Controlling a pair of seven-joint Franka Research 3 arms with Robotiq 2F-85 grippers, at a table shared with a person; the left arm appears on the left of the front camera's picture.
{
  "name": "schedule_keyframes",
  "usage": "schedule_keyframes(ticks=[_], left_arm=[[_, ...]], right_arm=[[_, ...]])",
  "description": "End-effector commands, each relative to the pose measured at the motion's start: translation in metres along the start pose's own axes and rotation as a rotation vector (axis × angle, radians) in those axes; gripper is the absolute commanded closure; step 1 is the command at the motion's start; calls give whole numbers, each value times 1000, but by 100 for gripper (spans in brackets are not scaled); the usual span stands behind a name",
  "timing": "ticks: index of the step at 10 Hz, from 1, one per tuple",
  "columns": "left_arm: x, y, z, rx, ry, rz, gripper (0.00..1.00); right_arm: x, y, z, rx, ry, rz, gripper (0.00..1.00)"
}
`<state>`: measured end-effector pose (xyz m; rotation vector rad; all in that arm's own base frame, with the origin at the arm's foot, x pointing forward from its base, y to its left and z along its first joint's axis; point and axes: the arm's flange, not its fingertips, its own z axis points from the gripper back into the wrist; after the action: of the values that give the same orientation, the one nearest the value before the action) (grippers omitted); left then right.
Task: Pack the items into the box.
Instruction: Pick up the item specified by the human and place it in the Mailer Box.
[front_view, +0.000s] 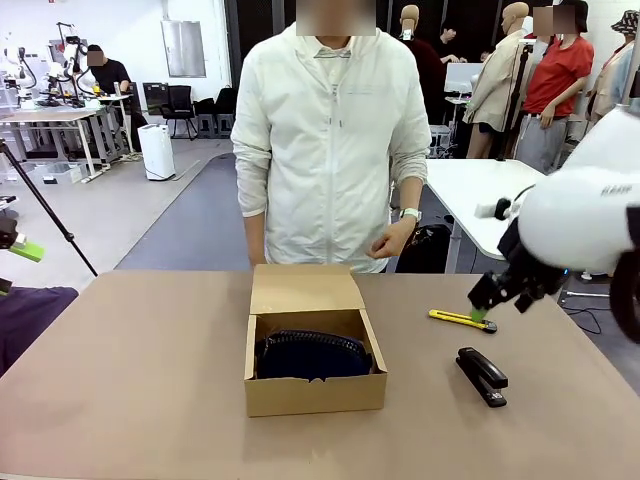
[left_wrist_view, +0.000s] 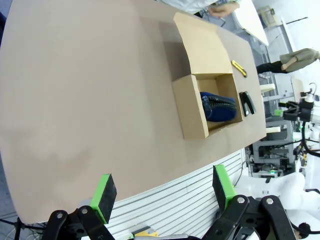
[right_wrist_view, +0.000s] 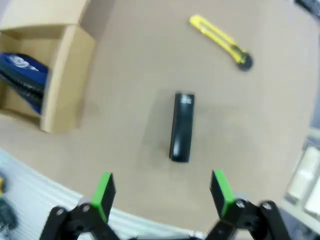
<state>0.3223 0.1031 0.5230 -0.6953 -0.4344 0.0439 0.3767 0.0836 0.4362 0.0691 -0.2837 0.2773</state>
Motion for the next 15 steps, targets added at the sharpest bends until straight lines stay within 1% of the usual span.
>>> schedule_keyframes(ticks=[1, 2, 4, 5, 6, 7, 8, 11, 12, 13, 14, 15], left_arm=[[1, 1, 2, -1, 8, 4, 0], [1, 1, 2, -1, 8, 4, 0], [1, 1, 2, -1, 8, 4, 0], [1, 1, 2, -1, 8, 4, 0], [1, 1, 2, -1, 8, 4, 0], [1, 1, 2, -1, 8, 4, 0], [1, 1, 2, -1, 8, 4, 0], [1, 1, 2, -1, 8, 4, 0], [1, 1, 2, -1, 8, 4, 0], [1, 1, 2, -1, 8, 4, 0], [1, 1, 2, -1, 8, 4, 0], [1, 1, 2, -1, 8, 4, 0]], right_arm=[[-17, 5, -37, -106, 72, -90, 0], [-24, 4, -56, -95, 97, -80, 0], [-30, 7, -95, -70, 98, -43, 0], [-29, 7, -113, -108, 108, -60, 0], [-29, 8, -129, -125, 95, -49, 0], [-29, 8, -142, -118, 102, -49, 0], [-27, 8, -149, -163, 122, -73, 0], [-27, 6, -152, -152, 113, -89, 0], [-26, 7, -152, -161, 93, -100, 24], [-25, 6, -151, -167, 82, -90, 80], [-24, 8, -151, -165, 81, -95, 100], [-22, 9, -148, -170, 55, -85, 100]])
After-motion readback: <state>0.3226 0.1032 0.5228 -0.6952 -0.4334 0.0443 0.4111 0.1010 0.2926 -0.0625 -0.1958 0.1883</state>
